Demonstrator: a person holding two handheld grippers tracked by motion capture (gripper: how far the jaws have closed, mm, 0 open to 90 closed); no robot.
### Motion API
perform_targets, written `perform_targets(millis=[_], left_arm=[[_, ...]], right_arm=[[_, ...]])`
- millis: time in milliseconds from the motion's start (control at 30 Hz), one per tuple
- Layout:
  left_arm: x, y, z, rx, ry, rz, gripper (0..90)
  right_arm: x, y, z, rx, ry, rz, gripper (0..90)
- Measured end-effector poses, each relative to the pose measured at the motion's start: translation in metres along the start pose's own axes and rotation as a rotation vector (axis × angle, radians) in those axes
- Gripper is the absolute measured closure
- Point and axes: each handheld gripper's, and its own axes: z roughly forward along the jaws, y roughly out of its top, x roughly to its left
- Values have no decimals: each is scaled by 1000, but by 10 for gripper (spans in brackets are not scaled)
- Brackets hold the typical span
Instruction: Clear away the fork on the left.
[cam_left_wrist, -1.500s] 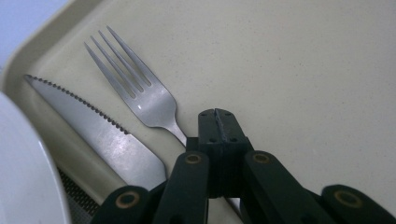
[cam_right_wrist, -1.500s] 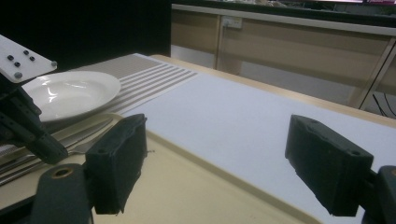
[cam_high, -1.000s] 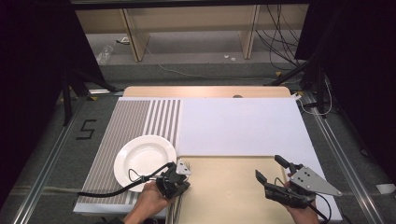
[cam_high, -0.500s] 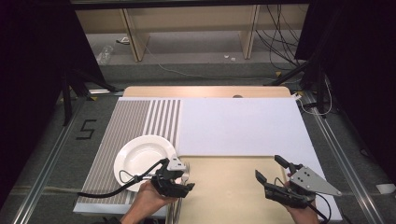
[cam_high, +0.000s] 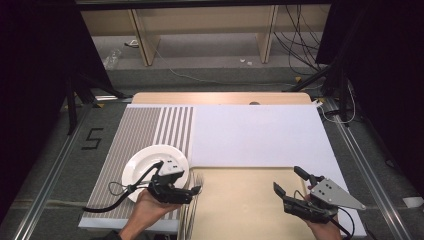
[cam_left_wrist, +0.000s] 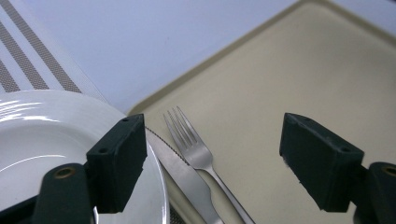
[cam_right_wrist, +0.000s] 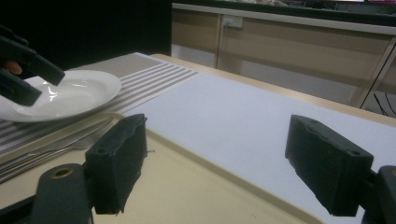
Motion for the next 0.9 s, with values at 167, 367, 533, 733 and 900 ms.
perform_targets(millis=[167,367,533,733,900], left_arm=[[14,-2,-9,-47,-23,-63,195],[19,-2,-16,-97,-24,-88,170],[26,-5,-23,-153,-26,-114,165],[32,-12,-32,-220,-17,-139,165],[35,-18,-36,-224,-2,-150,159]], right_arm=[[-1,-1,1,1,-1,7,215],[-2,-2,1,8,-2,5,215],[-2,-2,1,9,-3,5,214],[-3,-2,2,6,-3,11,214],[-2,-2,2,7,1,10,214]])
